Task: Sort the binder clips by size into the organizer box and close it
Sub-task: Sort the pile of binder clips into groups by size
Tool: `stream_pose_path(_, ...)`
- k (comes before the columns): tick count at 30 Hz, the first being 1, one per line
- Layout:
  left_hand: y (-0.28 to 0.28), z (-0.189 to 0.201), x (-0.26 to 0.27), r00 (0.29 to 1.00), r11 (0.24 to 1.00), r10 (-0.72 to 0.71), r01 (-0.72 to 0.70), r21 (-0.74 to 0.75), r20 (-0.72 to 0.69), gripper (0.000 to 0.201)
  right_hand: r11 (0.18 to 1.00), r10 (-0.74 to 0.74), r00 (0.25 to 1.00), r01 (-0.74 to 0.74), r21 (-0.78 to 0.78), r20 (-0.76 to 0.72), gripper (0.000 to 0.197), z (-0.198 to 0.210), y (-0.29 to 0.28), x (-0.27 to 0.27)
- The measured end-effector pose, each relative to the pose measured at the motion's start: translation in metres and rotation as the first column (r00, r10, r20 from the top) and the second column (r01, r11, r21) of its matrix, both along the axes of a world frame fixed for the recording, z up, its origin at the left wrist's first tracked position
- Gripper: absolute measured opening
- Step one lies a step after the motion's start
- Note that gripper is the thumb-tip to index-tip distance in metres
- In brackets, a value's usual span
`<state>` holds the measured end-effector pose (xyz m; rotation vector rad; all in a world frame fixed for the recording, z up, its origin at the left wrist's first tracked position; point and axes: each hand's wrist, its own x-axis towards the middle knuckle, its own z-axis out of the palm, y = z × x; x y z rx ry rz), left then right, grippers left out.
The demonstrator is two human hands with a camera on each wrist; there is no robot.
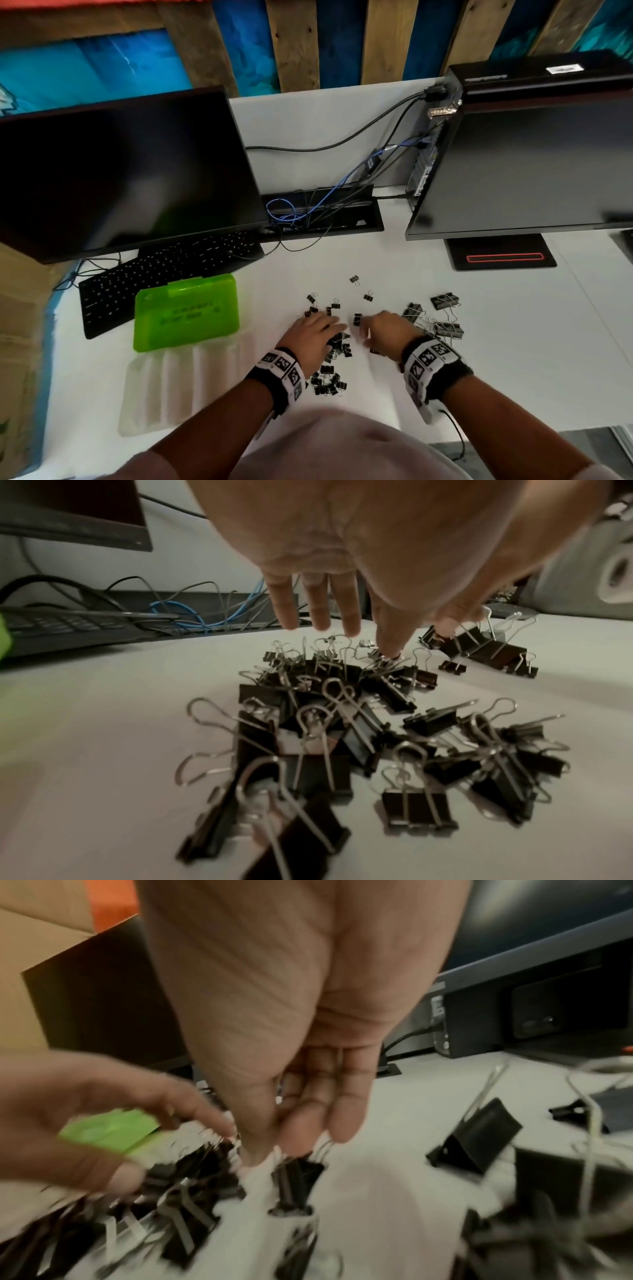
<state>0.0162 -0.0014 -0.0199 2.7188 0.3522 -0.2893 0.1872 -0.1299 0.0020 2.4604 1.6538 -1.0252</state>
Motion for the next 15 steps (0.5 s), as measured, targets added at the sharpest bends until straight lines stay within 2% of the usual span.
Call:
stream_pose_path(2, 0.001, -0.003, 0.002, 0.999, 1.000, -0.026, 0.026, -0.002, -0.027, 0.052, 0.998, -0.050, 0.994, 0.048, 0.028, 0.092, 0.026, 0.001, 0.009, 0.012)
stream_pose_path(5, 0.009, -0.009, -0.002, 0.999, 1.000, 0.015, -0.015, -0.008, -0.047, 0.052, 1.000, -0.010, 0.981, 0.006, 0.020, 0.194, 0.034, -0.001, 0.022, 0.019)
stream_pose_path(10, 0.026, -0.006, -0.010, 0.985, 0.994, 0.103, -0.096, 0.054, -0.138, 0.048, 0.997, 0.073, 0.977, -0.075, 0.004, 0.201, 0.024, -0.008, 0.031, 0.011)
stream_pose_path(13, 0.024, 0.002, -0.006, 0.989, 0.990, 0.138, -0.136, 0.049, -0.055, 0.047, 0.995, 0.083, 0.980, -0.091, 0.038, 0.179, 0.034, -0.010, 0.031, 0.004)
stream_pose_path(15, 0.016, 0.006, 0.002, 0.991, 0.992, 0.128, -0.128, -0.016, -0.023, 0.051, 0.993, 0.094, 0.987, -0.102, 0.060, 0.133, 0.037, -0.012, 0.029, -0.001)
